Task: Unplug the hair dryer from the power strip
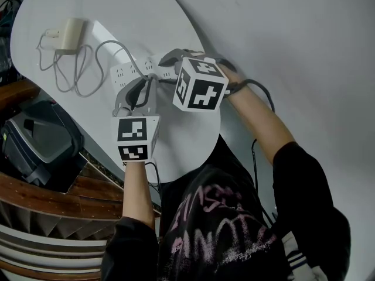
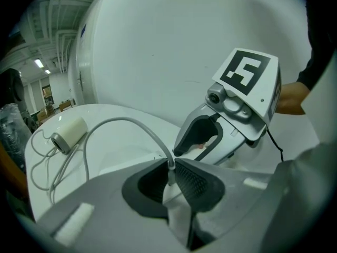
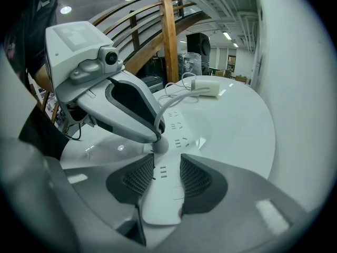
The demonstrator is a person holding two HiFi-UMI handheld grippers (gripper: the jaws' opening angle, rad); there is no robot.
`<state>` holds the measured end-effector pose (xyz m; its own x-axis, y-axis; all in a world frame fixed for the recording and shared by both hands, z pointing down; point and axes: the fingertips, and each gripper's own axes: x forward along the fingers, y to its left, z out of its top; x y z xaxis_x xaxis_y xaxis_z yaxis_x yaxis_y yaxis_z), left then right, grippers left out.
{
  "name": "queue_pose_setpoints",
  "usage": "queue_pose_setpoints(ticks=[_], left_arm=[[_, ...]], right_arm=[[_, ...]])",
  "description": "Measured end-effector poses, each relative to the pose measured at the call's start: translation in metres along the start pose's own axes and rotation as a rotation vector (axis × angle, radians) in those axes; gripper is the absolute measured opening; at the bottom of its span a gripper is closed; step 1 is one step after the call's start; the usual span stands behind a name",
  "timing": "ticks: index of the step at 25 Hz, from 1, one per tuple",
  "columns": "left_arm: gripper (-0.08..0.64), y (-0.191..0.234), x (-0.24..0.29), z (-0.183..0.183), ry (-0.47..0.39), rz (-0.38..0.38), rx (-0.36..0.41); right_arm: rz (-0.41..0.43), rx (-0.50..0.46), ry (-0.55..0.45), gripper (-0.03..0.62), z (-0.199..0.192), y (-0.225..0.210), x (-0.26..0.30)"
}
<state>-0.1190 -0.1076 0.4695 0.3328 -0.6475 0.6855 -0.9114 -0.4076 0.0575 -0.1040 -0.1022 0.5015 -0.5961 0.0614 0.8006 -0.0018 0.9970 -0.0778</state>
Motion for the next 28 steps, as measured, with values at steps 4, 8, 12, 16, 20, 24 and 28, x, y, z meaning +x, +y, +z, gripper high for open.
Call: queue_pose_setpoints(ticks=[4,8,12,16,20,24,28], left_arm=[[0.055,-0.001,-0.002,0.000,0.009,0.011,0.014],[0.055,-0.003,-0.004,-0.002,0.008,0.008,0.009],[0.055,0.002,-0.016,0.035,-0.101,-0.011,-0.012],[0.055,0.011,-0.023,0.049,-0.157,0.000,-0.020],[0.056,0.015,-0.031,0.046,-0.164,0.024,-0.018],[0.057,0.016,-0.038,0.045,-0.174,0.046,-0.023],[0.057,0.017,-0.050,0.042,-0.187,0.073,-0.031]], right_arm=[[-0.002,0.004,-0.001,0.169,0.000,0.002,0.000],[0.003,0.000,0.004,0.170,0.000,0.004,-0.001],[0.003,-0.001,0.000,0.170,0.001,0.003,0.000],[-0.003,0.002,-0.003,0.169,-0.001,0.004,0.000],[-0.021,0.002,-0.017,0.175,0.001,0.003,-0.001],[-0.034,0.004,-0.025,0.173,0.001,0.002,-0.001],[-0.052,0.025,-0.082,0.133,0.005,0.005,-0.005]])
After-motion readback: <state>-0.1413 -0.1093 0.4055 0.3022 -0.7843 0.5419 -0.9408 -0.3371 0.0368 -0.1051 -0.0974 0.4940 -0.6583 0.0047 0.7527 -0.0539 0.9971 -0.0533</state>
